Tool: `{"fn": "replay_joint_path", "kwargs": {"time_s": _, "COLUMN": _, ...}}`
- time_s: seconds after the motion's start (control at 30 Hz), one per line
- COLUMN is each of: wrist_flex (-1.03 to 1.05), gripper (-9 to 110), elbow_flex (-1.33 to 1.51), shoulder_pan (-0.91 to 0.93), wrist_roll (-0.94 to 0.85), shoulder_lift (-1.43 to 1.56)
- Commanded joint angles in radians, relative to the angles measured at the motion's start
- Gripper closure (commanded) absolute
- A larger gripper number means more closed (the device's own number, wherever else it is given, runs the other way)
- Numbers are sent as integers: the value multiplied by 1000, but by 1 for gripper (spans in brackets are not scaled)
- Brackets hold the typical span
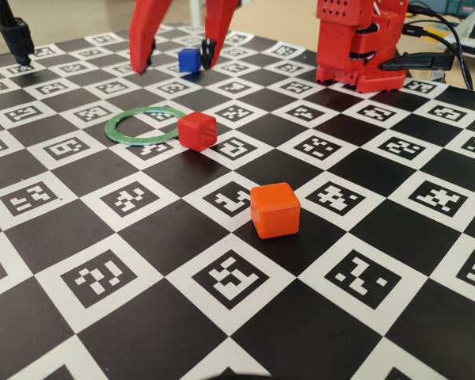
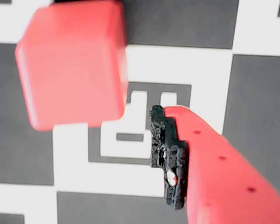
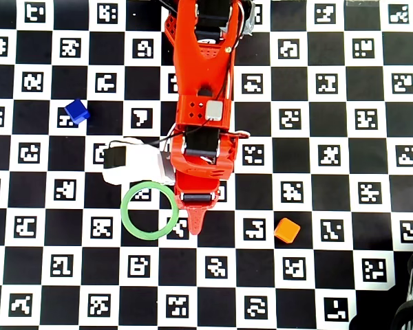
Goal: Grab the red cube then put it in the green circle then put the blue cube on top and finally the orange cube on top
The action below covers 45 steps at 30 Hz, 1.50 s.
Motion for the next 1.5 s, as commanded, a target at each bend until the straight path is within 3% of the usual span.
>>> {"fn": "replay_joint_path", "kwargs": {"time_s": 0.0, "wrist_flex": -63, "gripper": 58, "elbow_flex": 18, "shoulder_pan": -8, "wrist_roll": -3, "shoulder_lift": 21}}
{"fn": "replay_joint_path", "kwargs": {"time_s": 0.47, "wrist_flex": -199, "gripper": 58, "elbow_flex": 112, "shoulder_pan": -31, "wrist_roll": 17, "shoulder_lift": -29}}
{"fn": "replay_joint_path", "kwargs": {"time_s": 1.47, "wrist_flex": -252, "gripper": 58, "elbow_flex": 126, "shoulder_pan": -31, "wrist_roll": 6, "shoulder_lift": -74}}
